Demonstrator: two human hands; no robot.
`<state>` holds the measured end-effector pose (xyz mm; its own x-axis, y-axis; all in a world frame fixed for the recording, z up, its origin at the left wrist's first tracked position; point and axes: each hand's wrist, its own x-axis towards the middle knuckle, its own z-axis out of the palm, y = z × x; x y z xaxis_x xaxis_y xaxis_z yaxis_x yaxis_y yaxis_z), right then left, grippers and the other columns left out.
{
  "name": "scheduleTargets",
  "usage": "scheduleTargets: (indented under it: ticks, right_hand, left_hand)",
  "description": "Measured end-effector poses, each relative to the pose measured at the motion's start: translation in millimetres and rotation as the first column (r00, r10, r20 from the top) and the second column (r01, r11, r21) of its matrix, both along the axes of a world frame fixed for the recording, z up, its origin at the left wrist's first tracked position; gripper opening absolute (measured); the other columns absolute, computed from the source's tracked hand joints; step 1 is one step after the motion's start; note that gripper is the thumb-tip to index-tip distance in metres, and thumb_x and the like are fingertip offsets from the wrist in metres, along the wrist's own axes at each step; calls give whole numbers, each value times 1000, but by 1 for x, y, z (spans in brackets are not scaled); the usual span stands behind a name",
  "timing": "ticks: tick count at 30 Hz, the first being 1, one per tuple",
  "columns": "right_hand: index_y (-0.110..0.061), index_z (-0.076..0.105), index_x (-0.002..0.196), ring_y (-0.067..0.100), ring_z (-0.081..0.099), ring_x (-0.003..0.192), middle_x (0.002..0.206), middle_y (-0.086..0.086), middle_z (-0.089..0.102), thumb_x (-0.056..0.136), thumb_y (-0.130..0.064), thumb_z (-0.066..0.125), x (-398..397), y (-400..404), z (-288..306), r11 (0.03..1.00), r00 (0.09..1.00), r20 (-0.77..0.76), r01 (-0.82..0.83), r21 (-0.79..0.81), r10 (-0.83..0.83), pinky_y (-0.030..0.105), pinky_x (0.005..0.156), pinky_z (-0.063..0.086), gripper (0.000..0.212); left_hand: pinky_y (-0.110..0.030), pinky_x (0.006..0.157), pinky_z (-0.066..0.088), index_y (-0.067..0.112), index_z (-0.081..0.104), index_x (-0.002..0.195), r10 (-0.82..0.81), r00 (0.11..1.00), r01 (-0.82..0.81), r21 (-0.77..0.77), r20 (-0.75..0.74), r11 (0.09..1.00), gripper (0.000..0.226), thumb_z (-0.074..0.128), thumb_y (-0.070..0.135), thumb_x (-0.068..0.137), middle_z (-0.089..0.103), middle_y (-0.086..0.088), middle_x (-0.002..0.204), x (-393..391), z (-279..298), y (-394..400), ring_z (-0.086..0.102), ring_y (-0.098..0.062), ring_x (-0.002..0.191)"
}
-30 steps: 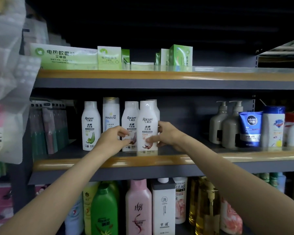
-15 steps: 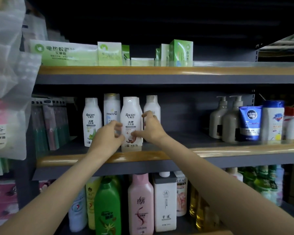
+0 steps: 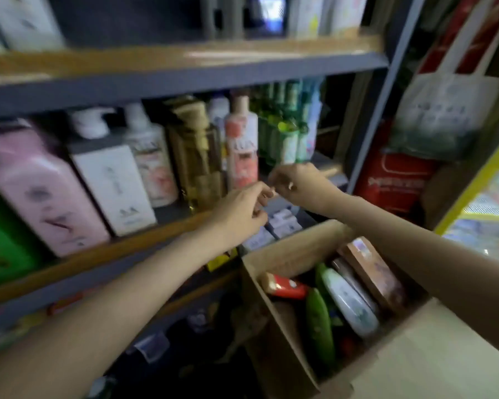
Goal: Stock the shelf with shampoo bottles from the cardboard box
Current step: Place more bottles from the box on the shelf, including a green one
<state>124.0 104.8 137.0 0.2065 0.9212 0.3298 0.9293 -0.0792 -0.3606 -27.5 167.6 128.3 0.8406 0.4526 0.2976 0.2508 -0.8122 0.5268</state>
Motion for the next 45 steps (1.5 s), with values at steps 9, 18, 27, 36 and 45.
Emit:
scheduleTargets:
  ticks: [9, 18, 27, 36, 45]
  right_hand:
    - [-14, 32, 144, 30, 42, 129, 147, 11, 34, 86, 4, 43, 107, -77, -180, 615, 995, 75, 95, -783, -59, 32, 103, 35, 62]
    - [-19, 31, 140, 35, 46, 121, 144, 11, 27, 83, -11, 65, 113, -69, -219, 486, 981, 89, -7, -874, 174, 36, 95, 46, 67]
    - [-15, 53, 122, 22, 53, 108, 112, -1, 53, 76, -24, 75, 76, -36, -121, 508, 975, 6, -112, -854, 224, 26, 87, 45, 51]
    - [-16, 59, 109, 24, 62, 89, 91, -2, 60, 74, -17, 77, 7, -1, 103, 921, 925, -232, -344, -183, 300, 39, 79, 54, 39]
    - [-12, 43, 127, 21, 65, 92, 109, 7, 65, 77, -26, 75, -61, 30, 190, 884, 876, -316, -220, 412, 365, 33, 77, 53, 61]
  left_hand:
    - [-22, 77, 38, 14, 48, 121, -115, 929, 74, -126, -353, 989, 33, 46, 11, 88, 53, 0, 124, 88, -103, -36, 53, -11, 97]
    - [-22, 79, 35, 15, 49, 120, -16, 911, -39, -123, -413, 992, 31, 46, 11, 88, 50, -1, 126, 90, -124, -27, 47, -9, 91]
    - [-24, 91, 40, 13, 42, 130, -126, 849, -10, -253, -514, 967, 48, 60, 23, 86, 46, -1, 135, 73, -101, -23, 50, -16, 111]
    - [-21, 81, 52, 23, 59, 98, -31, 997, -14, -567, -70, 823, 20, 66, 18, 80, 64, 2, 108, 0, 27, 5, 62, -8, 92]
    - [-27, 68, 50, 24, 58, 97, 261, 817, -68, -365, 515, 929, 14, 61, 20, 84, 68, -1, 99, -60, 196, 38, 65, -18, 89]
